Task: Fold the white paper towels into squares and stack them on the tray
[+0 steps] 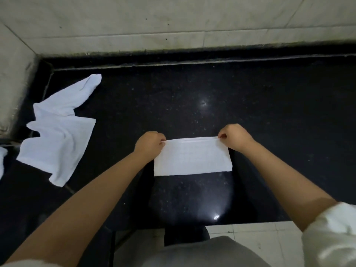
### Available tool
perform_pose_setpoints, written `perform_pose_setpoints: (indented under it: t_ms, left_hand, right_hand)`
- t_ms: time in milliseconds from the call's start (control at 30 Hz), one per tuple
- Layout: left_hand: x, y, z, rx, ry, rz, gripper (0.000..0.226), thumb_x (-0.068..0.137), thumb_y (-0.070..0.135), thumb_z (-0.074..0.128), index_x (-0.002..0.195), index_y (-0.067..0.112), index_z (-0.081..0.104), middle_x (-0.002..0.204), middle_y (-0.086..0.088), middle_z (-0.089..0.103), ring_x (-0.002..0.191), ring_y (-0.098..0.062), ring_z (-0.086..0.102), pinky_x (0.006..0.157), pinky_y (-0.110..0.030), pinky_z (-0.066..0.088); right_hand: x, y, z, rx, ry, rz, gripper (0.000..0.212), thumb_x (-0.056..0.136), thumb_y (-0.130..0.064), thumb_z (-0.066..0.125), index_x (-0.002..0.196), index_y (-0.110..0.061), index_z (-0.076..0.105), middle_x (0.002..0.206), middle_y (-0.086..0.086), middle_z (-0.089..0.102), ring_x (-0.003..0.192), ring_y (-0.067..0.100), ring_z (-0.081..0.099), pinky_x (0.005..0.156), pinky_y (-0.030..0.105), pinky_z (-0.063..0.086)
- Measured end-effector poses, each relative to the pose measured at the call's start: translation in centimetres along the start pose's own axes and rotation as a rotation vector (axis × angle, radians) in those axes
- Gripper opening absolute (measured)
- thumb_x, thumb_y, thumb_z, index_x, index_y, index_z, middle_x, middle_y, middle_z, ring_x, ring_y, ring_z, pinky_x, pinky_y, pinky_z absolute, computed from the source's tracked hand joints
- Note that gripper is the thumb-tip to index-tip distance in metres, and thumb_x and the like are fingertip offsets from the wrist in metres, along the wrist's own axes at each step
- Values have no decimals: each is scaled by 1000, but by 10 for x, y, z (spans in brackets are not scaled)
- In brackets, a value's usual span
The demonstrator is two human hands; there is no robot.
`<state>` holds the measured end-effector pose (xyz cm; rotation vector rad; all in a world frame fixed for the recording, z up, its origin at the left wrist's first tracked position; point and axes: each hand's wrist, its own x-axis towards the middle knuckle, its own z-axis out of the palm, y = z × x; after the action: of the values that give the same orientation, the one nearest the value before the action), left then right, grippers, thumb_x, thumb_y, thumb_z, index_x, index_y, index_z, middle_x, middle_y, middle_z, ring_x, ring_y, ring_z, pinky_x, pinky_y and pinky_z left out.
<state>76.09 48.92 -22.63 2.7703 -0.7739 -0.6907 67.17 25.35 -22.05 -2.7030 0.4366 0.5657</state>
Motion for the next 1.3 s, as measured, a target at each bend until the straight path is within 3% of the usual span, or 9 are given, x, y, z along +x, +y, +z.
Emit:
perform_pose_setpoints:
  t_ms: [267, 500, 600, 800, 967, 1033, 1200, 1300]
  left_hand:
    - [6, -6, 8, 84, 26, -29, 30, 98, 20, 41, 111, 8, 65, 119, -9, 57, 108, -22, 54, 91, -33, 48]
    - [4, -3, 10, 143, 37, -130, 28, 99, 15, 39, 107, 6, 64, 111, -11, 58, 82, -19, 54, 69, -29, 45]
    - [5, -2, 10, 140, 25, -153, 28, 99, 14, 39, 109, 6, 63, 111, -11, 59, 96, -23, 61, 79, -29, 49]
    - [5, -5, 9, 123, 22, -194, 27, 98, 17, 41, 107, 6, 64, 111, -10, 61, 98, -21, 60, 83, -26, 47]
    - [6, -3, 6, 151, 21, -144, 30, 99, 20, 39, 122, 10, 56, 122, -9, 55, 109, -20, 56, 90, -28, 46]
    - [3, -5, 7, 199, 12, -111, 33, 99, 19, 39, 128, 10, 52, 127, -8, 52, 115, -20, 52, 94, -30, 45]
    - [-8, -10, 13, 298, 54, -40, 30, 97, 17, 44, 124, 11, 54, 130, -6, 48, 121, -19, 44, 91, -26, 45]
    - [-11, -7, 14, 335, 69, -10, 27, 98, 15, 40, 121, 9, 52, 125, -7, 52, 117, -19, 46, 88, -25, 44]
  right_hand:
    - [5, -2, 5, -3, 44, -6, 24, 89, 0, 45, 99, -1, 67, 110, 14, 58, 98, 30, 57, 82, 36, 49]
    - [6, 0, 8, 16, -6, -44, 27, 89, 0, 45, 109, -3, 64, 115, 14, 56, 102, 31, 57, 87, 37, 49]
    - [6, -2, 10, 21, 4, -50, 27, 90, 0, 44, 107, -2, 64, 114, 15, 57, 100, 31, 57, 86, 35, 49]
    - [9, -5, 13, 80, 75, -58, 32, 92, 1, 40, 115, -3, 62, 118, 16, 56, 106, 31, 55, 86, 31, 45]
    - [8, -7, 18, 54, 56, -29, 31, 90, 4, 41, 113, 0, 61, 117, 15, 51, 107, 29, 51, 75, 27, 42]
    - [5, -7, 19, -47, 60, -49, 26, 93, -1, 39, 110, 3, 58, 118, 16, 48, 108, 30, 49, 78, 30, 42]
    - [-5, -9, 20, -145, 94, -86, 30, 91, 0, 40, 114, -3, 58, 122, 11, 50, 114, 26, 45, 84, 30, 42]
    - [-4, -11, 14, -188, 94, -142, 28, 87, 3, 41, 106, -3, 59, 115, 12, 58, 109, 27, 49, 85, 31, 41]
